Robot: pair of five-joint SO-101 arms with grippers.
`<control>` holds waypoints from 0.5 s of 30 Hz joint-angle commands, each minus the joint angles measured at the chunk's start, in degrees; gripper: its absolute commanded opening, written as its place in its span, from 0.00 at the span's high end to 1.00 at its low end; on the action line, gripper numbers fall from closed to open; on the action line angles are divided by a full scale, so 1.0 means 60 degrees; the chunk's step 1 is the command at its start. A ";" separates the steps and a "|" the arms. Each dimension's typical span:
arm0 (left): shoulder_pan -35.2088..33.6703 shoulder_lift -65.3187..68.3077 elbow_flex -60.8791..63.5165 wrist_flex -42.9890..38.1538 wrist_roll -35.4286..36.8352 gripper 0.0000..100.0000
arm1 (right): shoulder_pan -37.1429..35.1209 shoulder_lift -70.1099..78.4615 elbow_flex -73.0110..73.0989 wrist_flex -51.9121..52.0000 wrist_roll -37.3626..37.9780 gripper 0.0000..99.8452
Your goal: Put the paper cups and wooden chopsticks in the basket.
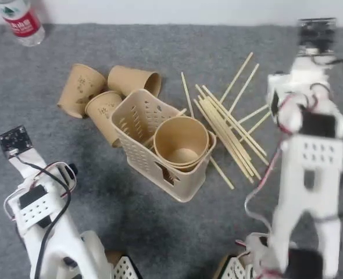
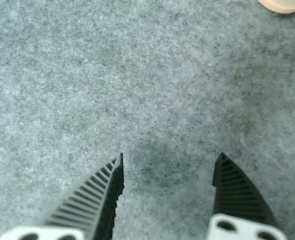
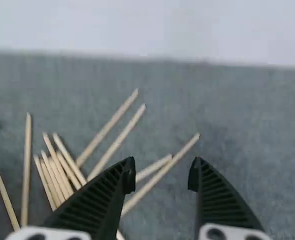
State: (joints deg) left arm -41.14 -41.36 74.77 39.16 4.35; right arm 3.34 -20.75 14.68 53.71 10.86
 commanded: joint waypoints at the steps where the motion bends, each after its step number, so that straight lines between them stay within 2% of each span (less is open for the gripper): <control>1: 0.0015 -0.0234 -0.0037 -0.0205 0.0000 0.72 | -0.0418 0.1751 -0.0557 0.0227 0.1832 0.82; 3: 0.0015 -0.0234 -0.0037 -0.0205 0.0000 0.72 | -0.0667 0.2908 -0.0747 0.0476 0.2842 0.82; 5: 0.0015 -0.0234 -0.0037 -0.0205 0.0000 0.72 | -0.0769 0.4081 -0.1231 0.0901 0.3209 0.82; 15: 0.0029 -0.0234 -0.0037 -0.0205 0.0000 0.72 | -0.0813 0.8256 -0.4850 0.2879 0.3282 0.82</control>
State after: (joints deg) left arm -41.14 -41.36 74.77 39.16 4.35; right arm -0.97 26.64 -7.30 68.92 29.76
